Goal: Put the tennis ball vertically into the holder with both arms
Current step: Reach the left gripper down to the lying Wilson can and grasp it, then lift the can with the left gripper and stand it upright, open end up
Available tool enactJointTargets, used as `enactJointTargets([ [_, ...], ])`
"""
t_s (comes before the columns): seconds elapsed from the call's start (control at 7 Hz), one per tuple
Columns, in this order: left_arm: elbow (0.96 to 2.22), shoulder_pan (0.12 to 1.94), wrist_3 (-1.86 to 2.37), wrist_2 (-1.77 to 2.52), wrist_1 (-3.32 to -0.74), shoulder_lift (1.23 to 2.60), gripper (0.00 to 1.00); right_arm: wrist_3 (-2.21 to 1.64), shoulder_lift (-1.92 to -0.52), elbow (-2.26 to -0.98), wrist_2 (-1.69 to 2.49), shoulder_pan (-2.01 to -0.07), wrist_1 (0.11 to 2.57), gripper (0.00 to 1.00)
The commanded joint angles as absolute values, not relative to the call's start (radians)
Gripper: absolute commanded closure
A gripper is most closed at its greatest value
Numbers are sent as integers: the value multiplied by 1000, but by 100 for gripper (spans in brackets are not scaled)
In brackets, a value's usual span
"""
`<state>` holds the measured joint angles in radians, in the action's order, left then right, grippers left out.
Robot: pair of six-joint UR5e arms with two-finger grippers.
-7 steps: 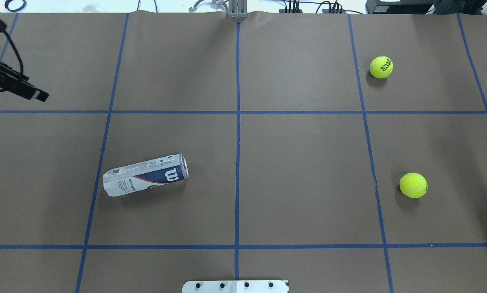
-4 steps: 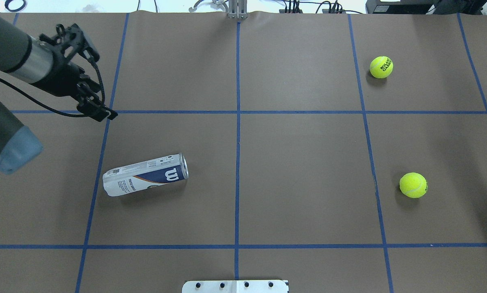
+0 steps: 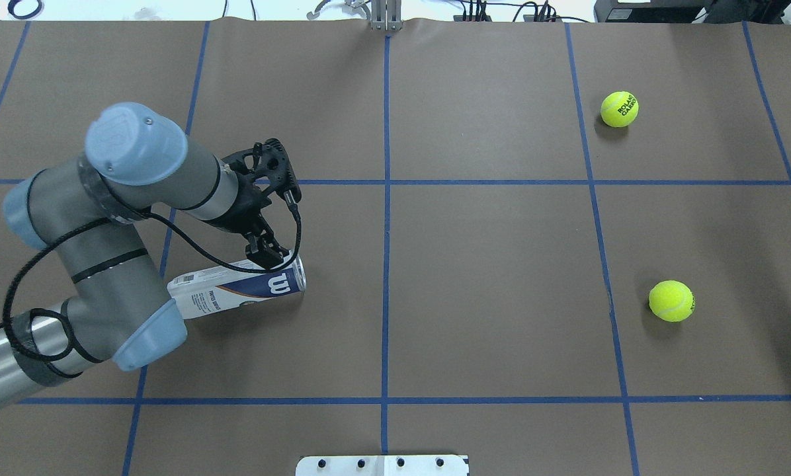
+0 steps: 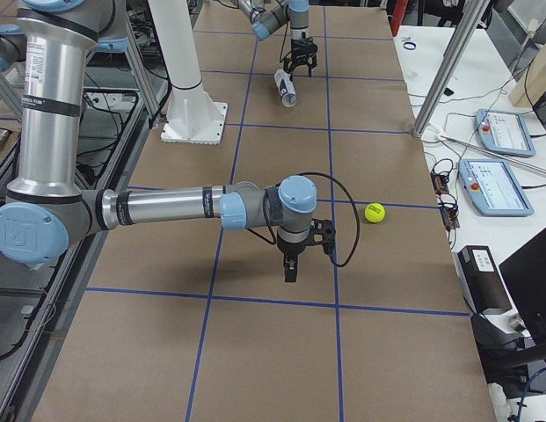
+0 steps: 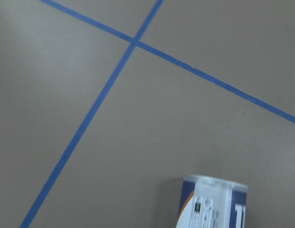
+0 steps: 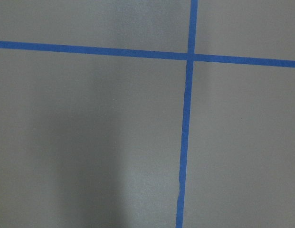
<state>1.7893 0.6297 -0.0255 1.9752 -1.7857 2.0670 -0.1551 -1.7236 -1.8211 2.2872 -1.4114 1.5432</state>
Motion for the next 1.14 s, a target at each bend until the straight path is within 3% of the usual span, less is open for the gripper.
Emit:
enactJointTargets([
  [0.0, 1728, 594, -101, 1942, -1655, 2161, 0, -155, -1723, -1819, 2287, -1411, 1543, 0],
  [1.0, 1645, 549, -100, 1948, -1661, 2164, 0, -155, -1717, -1792, 2289, -1407, 1543, 0],
])
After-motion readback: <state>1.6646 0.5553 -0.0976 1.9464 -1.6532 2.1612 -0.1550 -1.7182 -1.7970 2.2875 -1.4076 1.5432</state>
